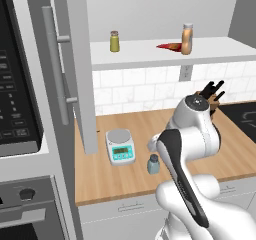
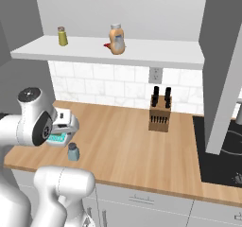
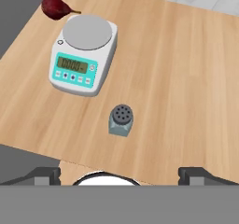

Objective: Put the shaker and condiment bottle from the counter next to their counterparts in the cabinet.

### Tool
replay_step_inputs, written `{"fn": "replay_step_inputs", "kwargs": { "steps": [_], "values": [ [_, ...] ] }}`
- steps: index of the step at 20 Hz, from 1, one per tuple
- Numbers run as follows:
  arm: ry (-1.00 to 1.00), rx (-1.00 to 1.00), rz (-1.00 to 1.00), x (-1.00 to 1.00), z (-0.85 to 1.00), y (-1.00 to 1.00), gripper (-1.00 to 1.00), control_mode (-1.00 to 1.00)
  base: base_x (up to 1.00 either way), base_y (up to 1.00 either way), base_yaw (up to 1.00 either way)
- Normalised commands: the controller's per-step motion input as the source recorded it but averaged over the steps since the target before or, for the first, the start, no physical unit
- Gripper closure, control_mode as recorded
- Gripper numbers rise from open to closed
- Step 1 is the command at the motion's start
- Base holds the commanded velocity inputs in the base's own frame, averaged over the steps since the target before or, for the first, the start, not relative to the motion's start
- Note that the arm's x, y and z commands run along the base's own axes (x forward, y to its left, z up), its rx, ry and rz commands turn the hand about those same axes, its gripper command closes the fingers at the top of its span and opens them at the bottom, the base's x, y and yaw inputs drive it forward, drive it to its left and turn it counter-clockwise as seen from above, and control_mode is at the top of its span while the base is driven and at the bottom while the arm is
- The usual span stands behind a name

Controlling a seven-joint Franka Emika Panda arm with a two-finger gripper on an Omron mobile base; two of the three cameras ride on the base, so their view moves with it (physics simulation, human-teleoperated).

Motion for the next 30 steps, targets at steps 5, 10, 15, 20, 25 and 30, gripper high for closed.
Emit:
{"fn": "replay_step_inputs", "kwargs": {
  "steps": [5,10,15,20,25,30],
  "values": [
    [0.00,0.00,0.00,0.08,-0.17,0.01,-1.00,-1.00,0.00,0.00,0.00],
    [0.00,-0.01,0.00,0.11,-0.18,0.01,-1.00,-1.00,0.00,0.00,0.00],
    [0.00,-0.02,0.00,0.10,-0.21,0.03,-1.00,-1.00,0.00,0.00,0.00],
    [0.00,-0.02,0.00,0.09,-0.21,0.04,-1.00,-1.00,0.00,0.00,0.00],
    [0.00,-0.02,0.00,0.09,-0.22,0.07,-1.00,-1.00,0.00,0.00,0.00],
    [0.00,-0.01,0.00,0.10,-0.21,0.06,-1.00,-1.00,0.00,0.00,0.00]
  ]
}}
